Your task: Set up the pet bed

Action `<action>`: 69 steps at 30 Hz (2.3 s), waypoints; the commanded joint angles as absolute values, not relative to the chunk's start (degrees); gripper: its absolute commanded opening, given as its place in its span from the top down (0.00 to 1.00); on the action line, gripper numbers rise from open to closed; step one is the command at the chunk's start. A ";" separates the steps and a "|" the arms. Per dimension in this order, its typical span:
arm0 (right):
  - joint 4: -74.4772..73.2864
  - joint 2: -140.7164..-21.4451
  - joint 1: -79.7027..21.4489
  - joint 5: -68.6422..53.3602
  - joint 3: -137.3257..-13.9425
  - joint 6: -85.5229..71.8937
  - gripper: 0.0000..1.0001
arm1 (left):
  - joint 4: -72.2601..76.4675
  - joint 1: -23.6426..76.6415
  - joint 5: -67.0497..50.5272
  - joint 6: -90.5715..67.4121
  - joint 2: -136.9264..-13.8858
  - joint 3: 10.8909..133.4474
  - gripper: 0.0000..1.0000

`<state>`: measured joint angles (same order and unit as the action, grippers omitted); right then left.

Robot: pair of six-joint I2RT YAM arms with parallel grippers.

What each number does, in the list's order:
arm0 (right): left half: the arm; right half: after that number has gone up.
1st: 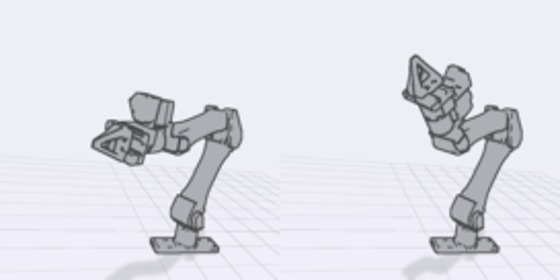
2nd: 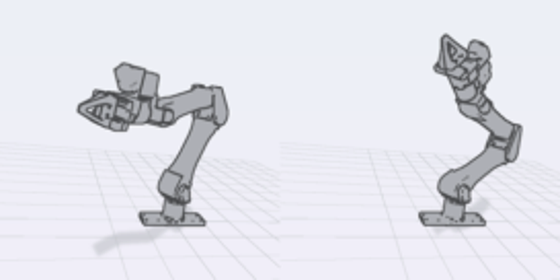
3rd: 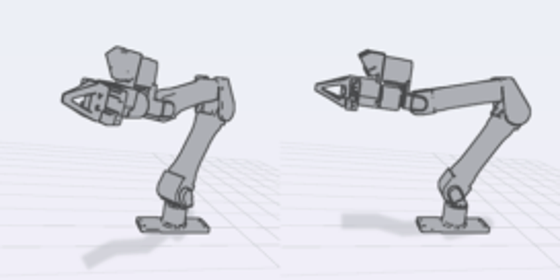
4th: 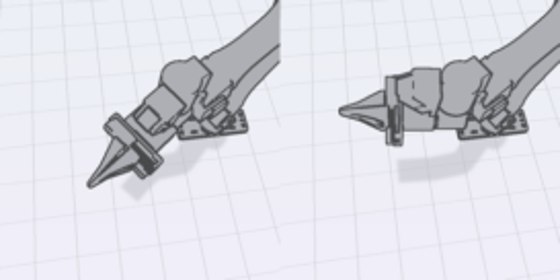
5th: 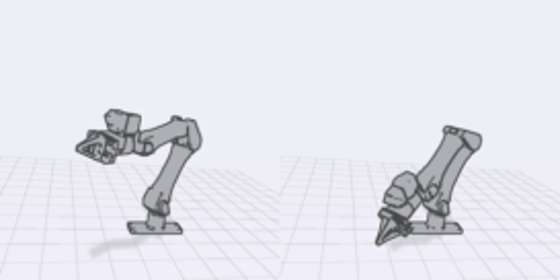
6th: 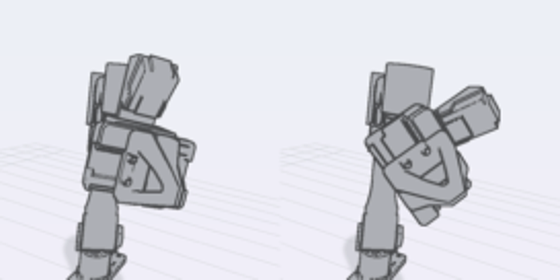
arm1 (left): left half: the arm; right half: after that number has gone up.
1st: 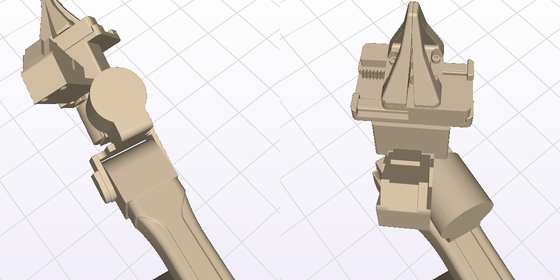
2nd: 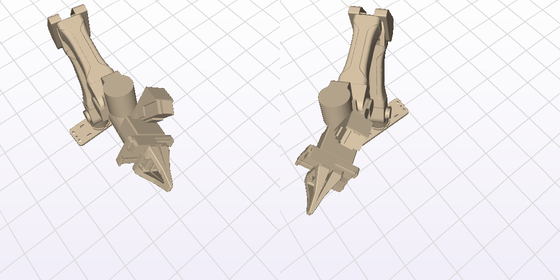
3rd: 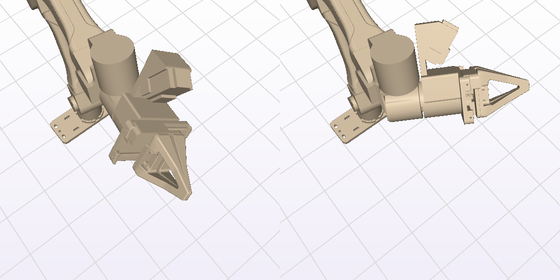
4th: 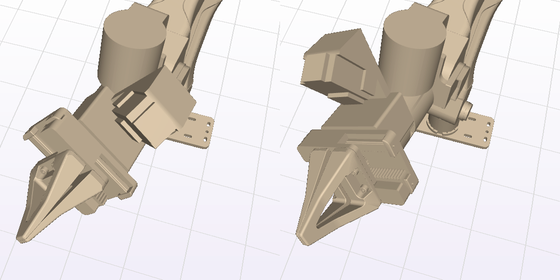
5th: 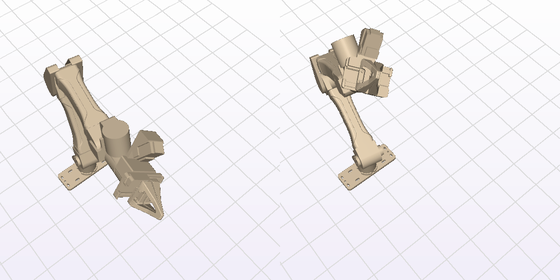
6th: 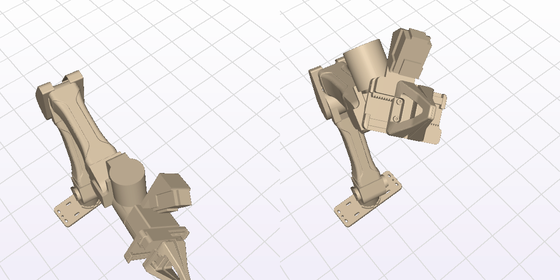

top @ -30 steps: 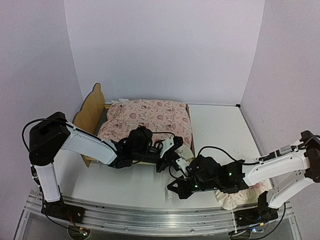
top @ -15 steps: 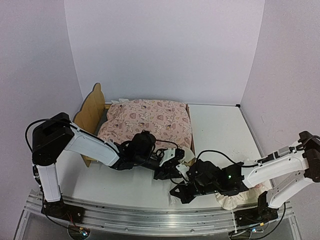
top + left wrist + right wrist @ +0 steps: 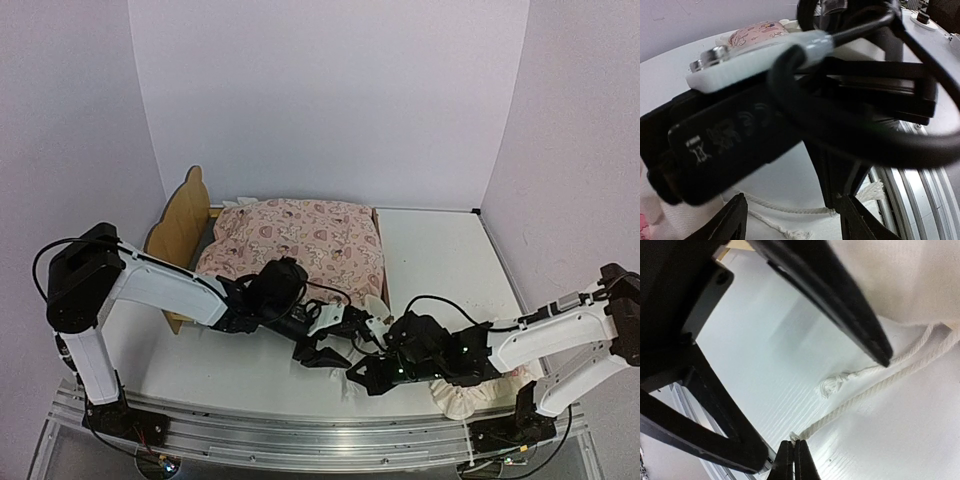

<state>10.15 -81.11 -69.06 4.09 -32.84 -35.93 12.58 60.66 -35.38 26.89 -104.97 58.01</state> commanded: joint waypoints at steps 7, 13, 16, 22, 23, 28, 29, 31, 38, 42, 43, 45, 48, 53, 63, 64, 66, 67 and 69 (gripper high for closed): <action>14.48 -79.91 -66.61 0.89 -34.31 -40.49 1.00 | 23.88 60.32 -35.82 43.56 -96.13 44.86 0.37; 16.00 -81.58 -65.05 1.91 -35.98 -45.38 1.00 | 41.63 63.05 -26.73 44.71 -97.53 38.61 0.37; 16.35 -82.96 -64.59 1.71 -37.14 -47.25 1.00 | 49.16 64.28 -23.14 47.33 -98.46 36.38 0.39; 16.95 -84.86 -63.52 0.48 -38.78 -49.49 1.00 | 57.57 65.75 -21.17 54.39 -100.07 33.46 0.44; 17.06 -84.90 -63.36 0.49 -38.89 -49.64 1.00 | 57.57 65.81 -21.34 55.18 -100.21 33.22 0.45; 18.14 -84.83 -62.31 -1.54 -38.90 -50.99 1.00 | 55.70 65.82 -21.71 57.24 -101.33 33.24 0.52; 18.44 -84.74 -62.08 -1.76 -38.78 -51.33 1.00 | 55.28 65.80 -21.63 57.32 -101.53 33.33 0.52; 18.96 -84.51 -61.73 -2.12 -38.59 -51.73 1.00 | 54.70 65.80 -21.25 57.20 -101.93 33.55 0.53; 19.32 -85.20 -61.71 -3.38 -38.35 -51.86 1.00 | 52.98 65.82 -19.34 52.84 -102.35 36.45 0.72; 19.34 -84.87 -61.53 -3.68 -37.94 -51.62 1.00 | 52.86 65.78 -15.99 50.07 -102.21 37.91 0.95; 19.33 -84.55 -61.36 -3.72 -37.58 -51.59 1.00 | 52.70 65.78 -15.33 49.53 -101.95 37.96 0.99; 19.23 -83.57 -60.68 -4.24 -36.68 -51.33 1.00 | 51.90 65.76 -13.95 47.65 -101.13 38.05 1.00; 15.10 -80.65 -59.59 -3.77 -35.86 -48.76 0.90 | 46.68 65.25 -10.49 40.42 -99.25 39.05 1.00; 0.96 -76.27 -59.44 -0.20 -38.33 -34.48 0.60 | 32.19 62.00 -11.43 21.01 -97.14 43.04 1.00; -1.63 -84.37 -63.46 -7.54 -42.42 8.61 0.54 | 25.64 57.96 -17.90 1.70 -98.21 44.95 1.00; -1.49 -85.65 -63.69 -7.13 -43.03 12.22 0.54 | 25.85 57.66 -18.22 1.58 -98.38 45.20 1.00; -1.32 -88.73 -63.77 -5.58 -44.65 18.55 0.55 | 26.09 57.16 -18.28 1.31 -98.89 45.82 1.00; -1.32 -89.86 -63.75 -5.30 -45.32 21.25 0.55 | 26.14 56.85 -18.27 1.08 -99.10 46.06 1.00; -1.46 -92.37 -63.66 -5.01 -46.91 25.70 0.56 | 26.40 56.40 -18.28 0.88 -99.52 46.44 1.00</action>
<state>-0.97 -88.56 -63.83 -5.54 -42.73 8.06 25.78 57.46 -16.99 4.19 -99.07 43.50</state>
